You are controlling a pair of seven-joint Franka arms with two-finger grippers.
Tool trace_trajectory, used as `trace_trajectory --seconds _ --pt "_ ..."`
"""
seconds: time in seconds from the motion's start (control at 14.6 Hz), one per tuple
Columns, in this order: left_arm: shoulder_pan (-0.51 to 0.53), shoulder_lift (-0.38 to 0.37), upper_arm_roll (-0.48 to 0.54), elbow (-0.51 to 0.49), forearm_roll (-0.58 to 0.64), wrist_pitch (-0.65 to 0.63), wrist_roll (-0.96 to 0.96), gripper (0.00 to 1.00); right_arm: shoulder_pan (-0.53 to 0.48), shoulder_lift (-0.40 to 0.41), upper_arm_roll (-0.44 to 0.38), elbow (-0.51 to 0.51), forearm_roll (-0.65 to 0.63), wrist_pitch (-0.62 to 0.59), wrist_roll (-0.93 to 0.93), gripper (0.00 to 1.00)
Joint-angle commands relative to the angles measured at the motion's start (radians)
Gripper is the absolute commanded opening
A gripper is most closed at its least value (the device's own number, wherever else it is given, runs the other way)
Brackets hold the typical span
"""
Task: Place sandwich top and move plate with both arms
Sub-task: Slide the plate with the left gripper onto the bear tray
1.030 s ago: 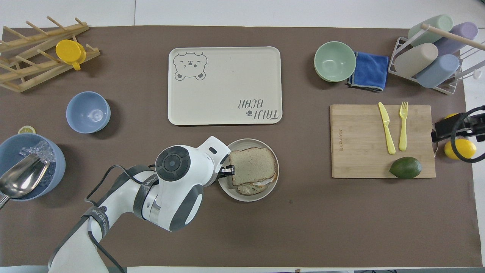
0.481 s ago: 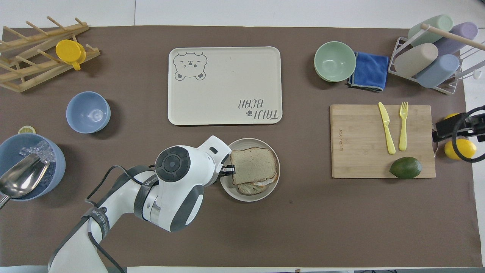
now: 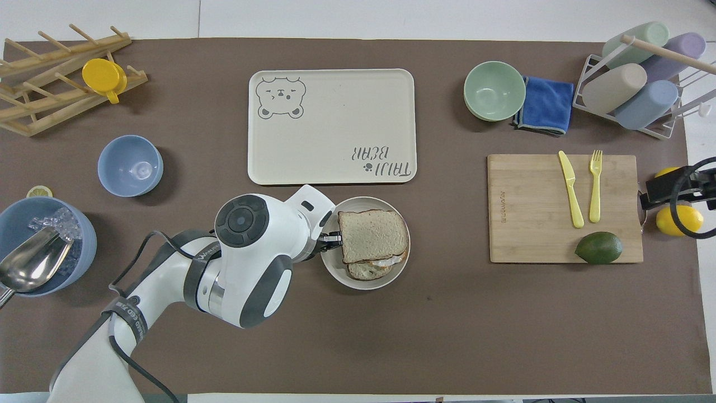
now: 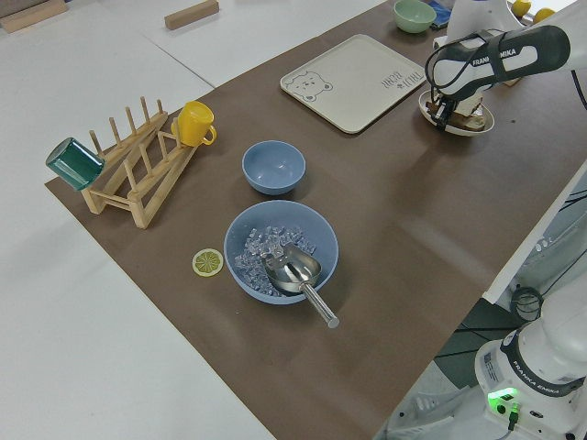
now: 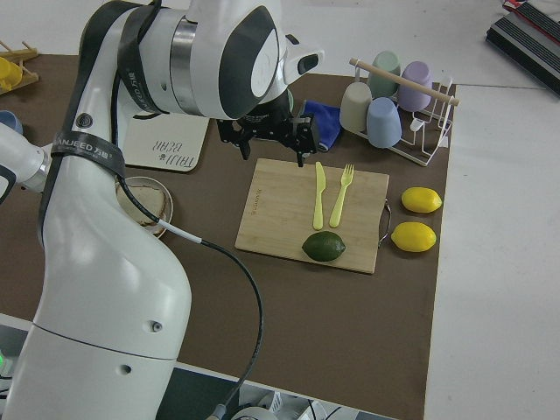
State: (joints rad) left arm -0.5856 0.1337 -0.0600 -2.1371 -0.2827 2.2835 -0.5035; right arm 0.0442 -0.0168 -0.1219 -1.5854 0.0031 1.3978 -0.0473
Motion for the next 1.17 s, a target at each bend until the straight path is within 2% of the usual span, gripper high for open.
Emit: trace_trajectory --seconds 0.0,0.34,0.82,0.96,1.1 --pt "0.067 0.001 0.003 0.144 -0.009 -0.152 0.016 0.0 -0.033 -0.017 0.019 -0.021 -0.002 0.029 -0.019 1.0" --pt "0.157 0.099 0.005 0.359 -0.027 -0.206 0.014 0.0 -0.029 -0.018 0.019 -0.025 0.0 0.029 -0.028 1.0" --pt "0.248 0.39 0.006 0.693 -0.058 -0.23 0.013 0.0 -0.024 -0.02 0.019 -0.025 0.0 0.024 -0.022 1.0" --pt "0.265 0.446 0.005 0.723 -0.058 -0.191 0.016 0.0 -0.024 -0.02 0.019 -0.025 0.0 0.026 -0.02 1.0" --pt "0.267 0.469 0.006 0.714 -0.05 -0.118 0.017 0.0 -0.027 -0.02 0.019 -0.027 0.0 0.027 -0.017 1.0"
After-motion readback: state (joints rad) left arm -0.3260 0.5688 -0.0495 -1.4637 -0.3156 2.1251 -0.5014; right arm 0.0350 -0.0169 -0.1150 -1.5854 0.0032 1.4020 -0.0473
